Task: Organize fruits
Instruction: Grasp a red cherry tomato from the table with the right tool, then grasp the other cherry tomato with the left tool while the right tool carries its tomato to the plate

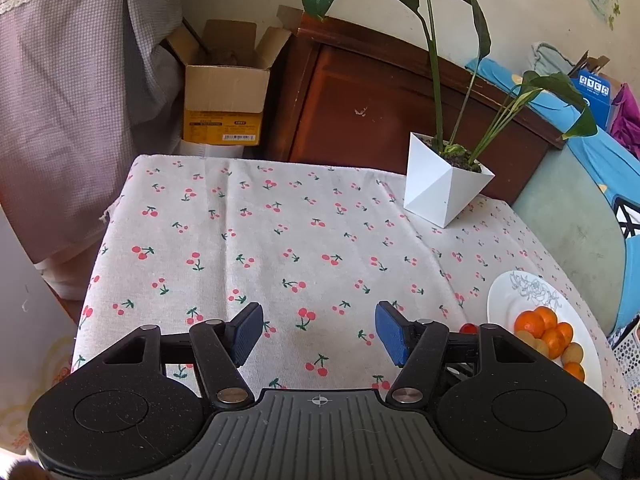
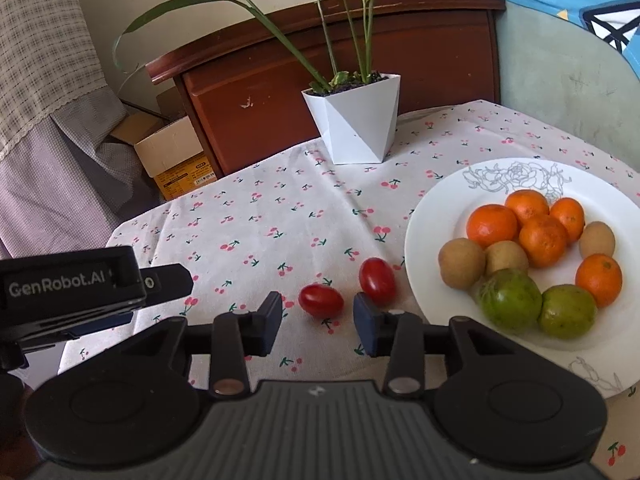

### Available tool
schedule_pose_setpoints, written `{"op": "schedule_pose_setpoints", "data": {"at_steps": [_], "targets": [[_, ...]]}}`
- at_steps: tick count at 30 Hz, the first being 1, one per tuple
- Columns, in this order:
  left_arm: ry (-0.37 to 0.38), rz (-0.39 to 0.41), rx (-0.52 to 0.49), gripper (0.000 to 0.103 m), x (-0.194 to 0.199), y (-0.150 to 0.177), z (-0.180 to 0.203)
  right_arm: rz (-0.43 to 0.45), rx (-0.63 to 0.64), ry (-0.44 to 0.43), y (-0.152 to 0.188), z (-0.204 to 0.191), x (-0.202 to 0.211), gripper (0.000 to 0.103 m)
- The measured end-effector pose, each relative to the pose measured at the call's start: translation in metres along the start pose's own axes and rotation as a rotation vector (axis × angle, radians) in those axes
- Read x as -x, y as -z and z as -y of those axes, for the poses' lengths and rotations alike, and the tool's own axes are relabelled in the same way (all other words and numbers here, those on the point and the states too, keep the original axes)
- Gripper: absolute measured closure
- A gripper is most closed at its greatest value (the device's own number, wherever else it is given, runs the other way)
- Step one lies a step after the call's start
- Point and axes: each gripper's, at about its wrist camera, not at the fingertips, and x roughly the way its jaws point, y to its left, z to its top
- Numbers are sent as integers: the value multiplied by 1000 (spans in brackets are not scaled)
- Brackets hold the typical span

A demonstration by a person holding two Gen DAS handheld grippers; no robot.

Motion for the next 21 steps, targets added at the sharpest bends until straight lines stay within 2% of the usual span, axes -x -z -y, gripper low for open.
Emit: {"op": "schedule_pose_setpoints", "data": {"at_steps": [2, 5, 11, 15, 21], "targets": [[-2, -2, -11, 42, -1, 1, 0, 7, 6, 17, -1, -2, -3, 65], [0, -4, -22, 42, -3, 2, 1, 9, 17, 30, -2, -3, -7, 78], [-3, -5, -30, 42, -6, 3, 0, 0, 19, 28, -1, -1, 0, 79], [9, -12, -57, 42, -11, 7, 1, 3, 15, 27, -3, 5, 20, 79], [122, -26, -170, 42, -20, 17, 23, 7, 0, 94, -6, 29, 59, 79]]}}
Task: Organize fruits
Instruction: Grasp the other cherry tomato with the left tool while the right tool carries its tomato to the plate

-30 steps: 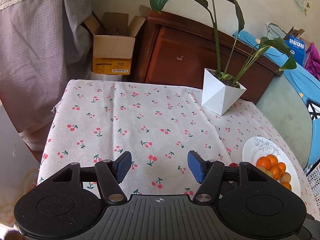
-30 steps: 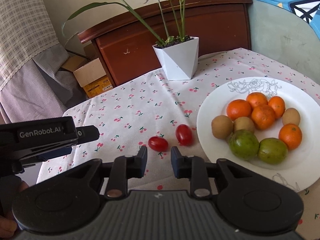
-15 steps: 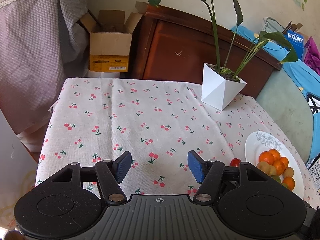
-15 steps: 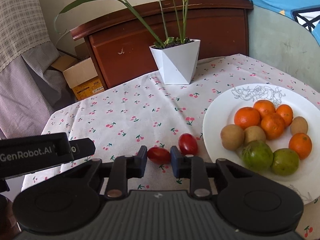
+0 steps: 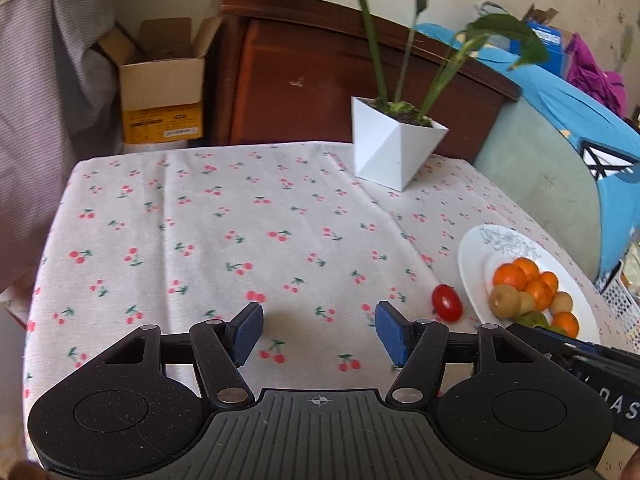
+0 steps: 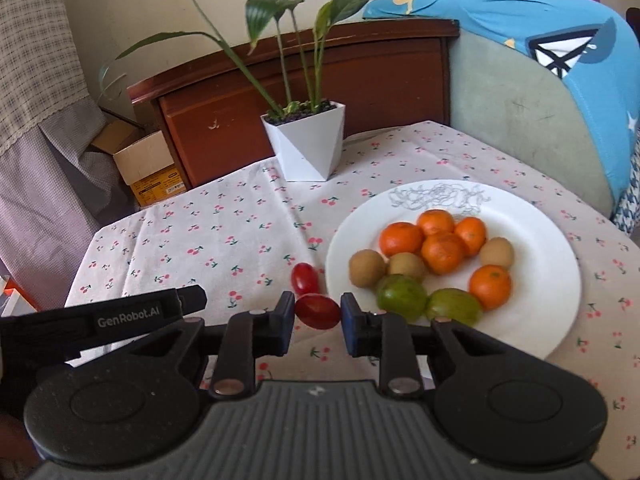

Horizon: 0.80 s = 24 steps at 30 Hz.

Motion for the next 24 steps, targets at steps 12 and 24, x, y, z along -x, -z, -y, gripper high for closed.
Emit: {"op": "schedule_pose_setpoints", "data": {"at_steps": [12, 24], "targets": [[152, 5, -393, 43, -31, 6, 60, -1, -177, -41, -14, 50, 43, 78], [290, 4, -444, 72, -52, -11, 51, -24, -280, -63, -14, 62, 33, 78]]}}
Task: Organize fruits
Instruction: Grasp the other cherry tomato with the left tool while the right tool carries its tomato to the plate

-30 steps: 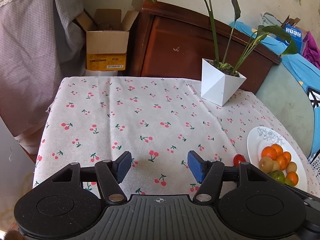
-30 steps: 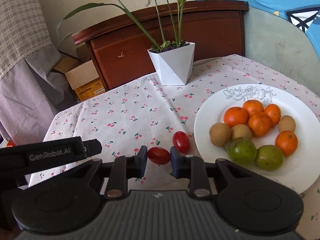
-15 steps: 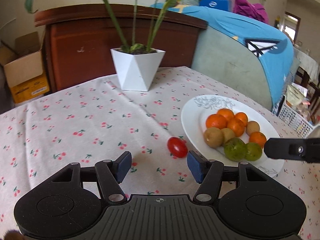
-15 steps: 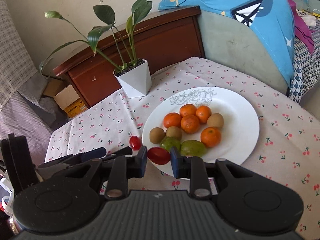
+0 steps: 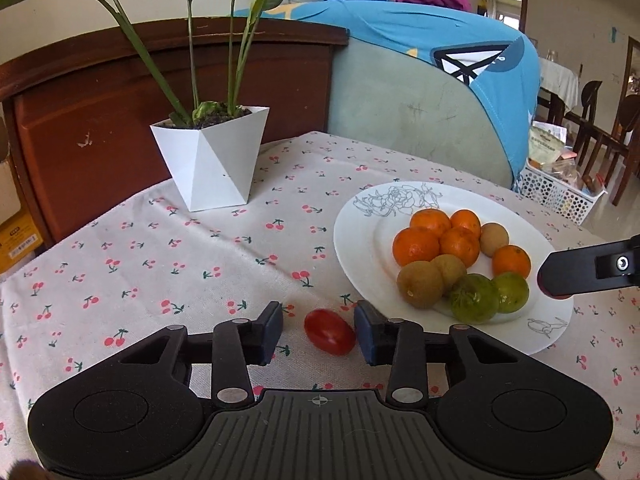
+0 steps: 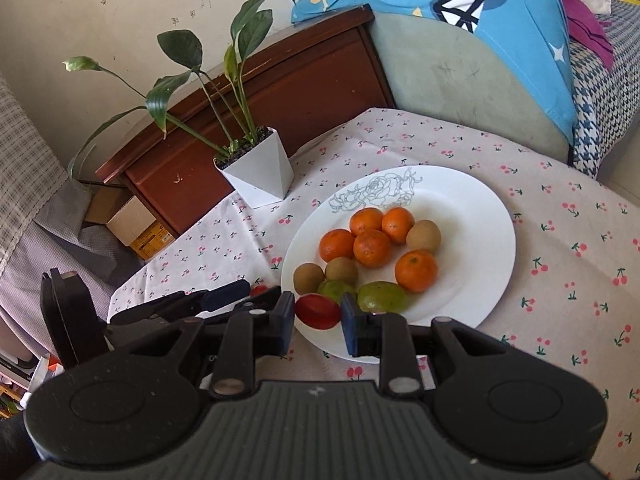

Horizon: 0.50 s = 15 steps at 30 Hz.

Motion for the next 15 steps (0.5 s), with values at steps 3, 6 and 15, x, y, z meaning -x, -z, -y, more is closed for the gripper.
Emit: {"op": "schedule_pose_setpoints", "data": {"at_steps": [3, 6, 15], "targets": [[-1, 2, -33, 75, 0, 1, 4, -9, -37, -1, -1, 5, -4, 78], [-21, 0, -52, 79, 3, 3, 9, -15, -62, 5, -1, 9, -7, 78], [-48, -3, -45, 77, 7, 6, 12, -8, -57, 4, -2, 8, -9, 78]]}}
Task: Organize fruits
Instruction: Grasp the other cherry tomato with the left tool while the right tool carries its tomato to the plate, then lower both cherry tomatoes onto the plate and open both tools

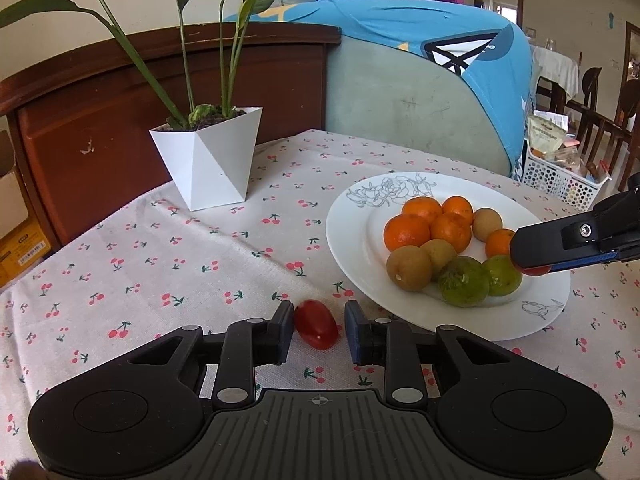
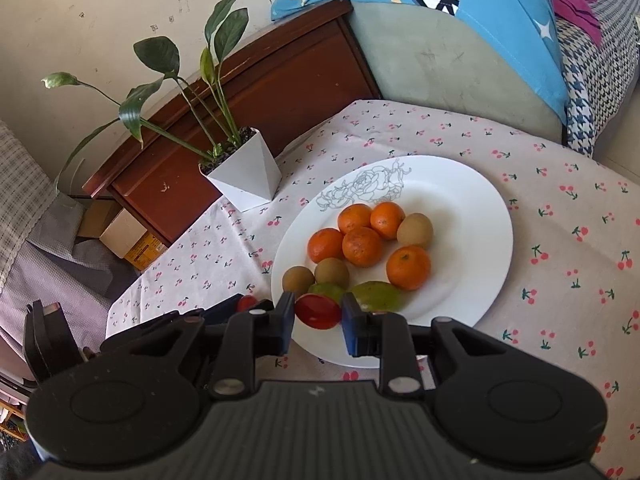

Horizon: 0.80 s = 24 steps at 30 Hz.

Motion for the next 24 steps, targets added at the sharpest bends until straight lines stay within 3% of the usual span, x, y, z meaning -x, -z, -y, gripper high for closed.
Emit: {"op": "schedule_pose_setpoints", "data": {"at_steps": [5, 11, 15, 18, 24], "targets": [[-12, 2, 2, 85, 4, 3, 2, 5, 2, 13, -1, 2, -1, 78], [-17, 22, 72, 86, 12, -5, 0, 26, -26, 19, -8, 9, 1, 78], [29, 85, 132, 86, 21, -21, 2, 69, -67, 23, -21, 19, 7, 78], [48, 129, 121, 86, 22, -37, 15, 108, -98, 33, -33, 27, 9, 78], [125, 141, 102, 86, 12, -53, 45, 130, -177, 56, -44, 46, 8, 78]]}}
